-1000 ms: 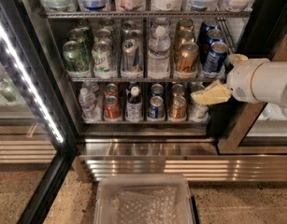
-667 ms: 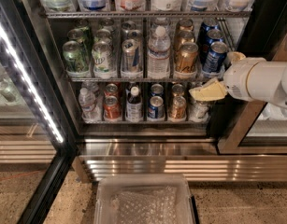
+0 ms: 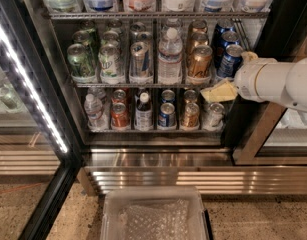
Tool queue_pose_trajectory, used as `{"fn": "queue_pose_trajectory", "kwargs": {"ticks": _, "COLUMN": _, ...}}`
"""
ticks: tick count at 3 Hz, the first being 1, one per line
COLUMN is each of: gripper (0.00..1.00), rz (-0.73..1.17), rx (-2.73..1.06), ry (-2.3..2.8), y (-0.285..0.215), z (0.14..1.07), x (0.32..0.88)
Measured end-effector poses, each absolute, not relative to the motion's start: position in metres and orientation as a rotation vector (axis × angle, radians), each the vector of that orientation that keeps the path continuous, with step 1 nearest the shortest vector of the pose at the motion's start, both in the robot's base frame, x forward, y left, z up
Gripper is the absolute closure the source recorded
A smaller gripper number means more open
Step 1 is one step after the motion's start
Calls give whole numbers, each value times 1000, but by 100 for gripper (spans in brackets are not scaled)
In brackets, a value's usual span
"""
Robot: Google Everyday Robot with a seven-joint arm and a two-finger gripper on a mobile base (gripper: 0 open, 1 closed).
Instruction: Pick pepsi can from middle shelf of fridge
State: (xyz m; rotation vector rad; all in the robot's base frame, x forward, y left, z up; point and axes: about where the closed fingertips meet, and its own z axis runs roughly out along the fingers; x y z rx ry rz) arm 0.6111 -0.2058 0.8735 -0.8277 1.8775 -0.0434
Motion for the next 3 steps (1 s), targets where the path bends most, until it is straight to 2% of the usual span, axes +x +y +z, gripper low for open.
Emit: {"fn": "queue_pose_trajectory", "kwargs": {"ticks": 3, "gripper": 10, "rz": -185, "rx": -779, "ry": 1883, "y": -235, "z": 877, "x": 657}}
